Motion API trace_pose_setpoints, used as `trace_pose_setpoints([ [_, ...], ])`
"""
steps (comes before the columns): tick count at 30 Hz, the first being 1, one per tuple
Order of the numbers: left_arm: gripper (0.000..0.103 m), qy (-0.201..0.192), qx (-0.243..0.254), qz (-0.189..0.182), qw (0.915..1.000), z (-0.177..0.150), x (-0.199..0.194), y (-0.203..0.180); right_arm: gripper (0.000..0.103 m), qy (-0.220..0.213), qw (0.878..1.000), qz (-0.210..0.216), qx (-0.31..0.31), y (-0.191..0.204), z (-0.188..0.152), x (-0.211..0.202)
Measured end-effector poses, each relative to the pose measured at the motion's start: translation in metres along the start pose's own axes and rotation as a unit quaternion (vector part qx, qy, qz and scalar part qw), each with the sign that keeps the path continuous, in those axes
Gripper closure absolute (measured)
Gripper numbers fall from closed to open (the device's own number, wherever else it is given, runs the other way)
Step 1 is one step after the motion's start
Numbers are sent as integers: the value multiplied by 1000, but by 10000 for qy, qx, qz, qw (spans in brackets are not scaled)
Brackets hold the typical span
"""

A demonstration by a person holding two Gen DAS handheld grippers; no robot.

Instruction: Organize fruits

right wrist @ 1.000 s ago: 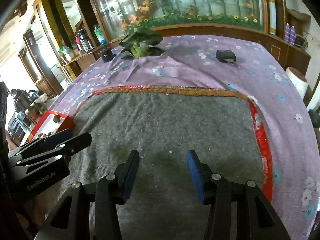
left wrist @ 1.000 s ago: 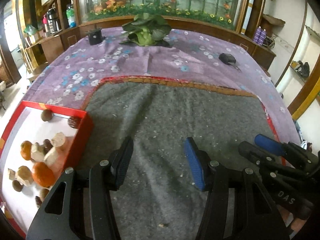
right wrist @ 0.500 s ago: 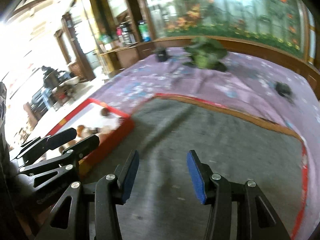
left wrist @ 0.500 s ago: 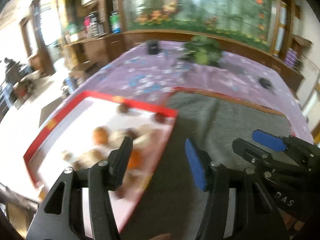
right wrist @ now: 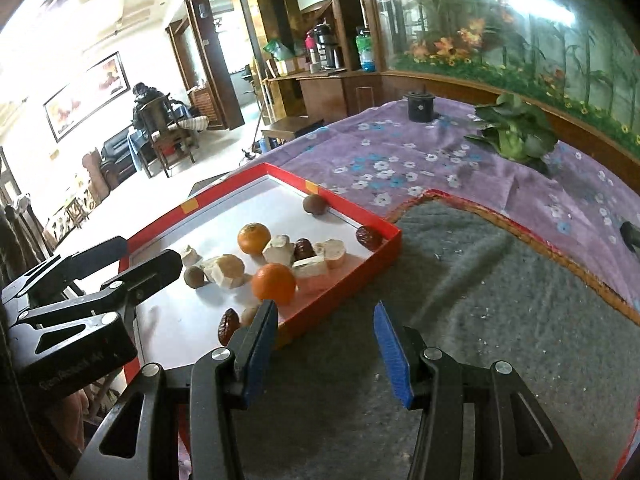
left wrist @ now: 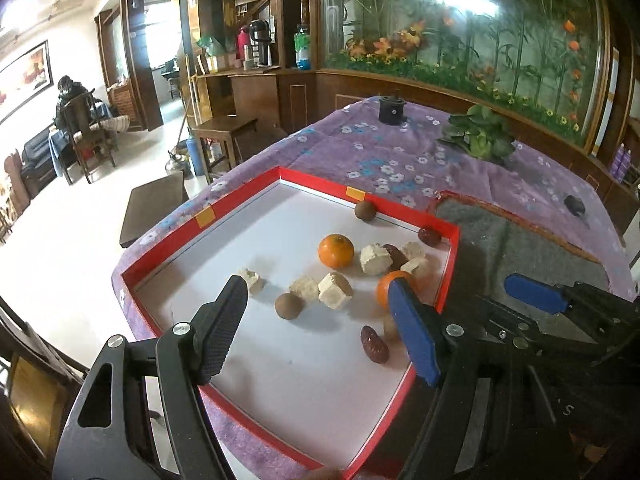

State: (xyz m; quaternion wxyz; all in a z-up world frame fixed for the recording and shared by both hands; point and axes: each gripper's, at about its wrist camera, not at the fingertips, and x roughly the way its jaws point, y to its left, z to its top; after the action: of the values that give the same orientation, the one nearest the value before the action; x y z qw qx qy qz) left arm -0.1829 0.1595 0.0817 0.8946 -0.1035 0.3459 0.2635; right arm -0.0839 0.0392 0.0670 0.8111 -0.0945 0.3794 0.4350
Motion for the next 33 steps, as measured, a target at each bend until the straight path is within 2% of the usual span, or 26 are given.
trace_pose_setpoints([
  [17,29,228,-184,-156,9994,-1,8,9,55,113,9998,-1,-144,8,1,5],
  [21,29,242,-185,-70,9995,-1,8,12,55,136,9997,7,-181,11,1,7],
  [23,23,200,-169,-4,9997,-1,7,13,55,154,9997,14,-196,11,1,9],
  [28,23,98,-64,183,9998,-1,4,16,55,181,9996,3,-210,10,1,11],
  [31,22,63,144,475,9987,-2,2,13,55,170,9996,12,-216,10,1,11],
  [33,22,36,177,361,9992,-2,1,11,55,182,9996,12,-218,10,2,12],
])
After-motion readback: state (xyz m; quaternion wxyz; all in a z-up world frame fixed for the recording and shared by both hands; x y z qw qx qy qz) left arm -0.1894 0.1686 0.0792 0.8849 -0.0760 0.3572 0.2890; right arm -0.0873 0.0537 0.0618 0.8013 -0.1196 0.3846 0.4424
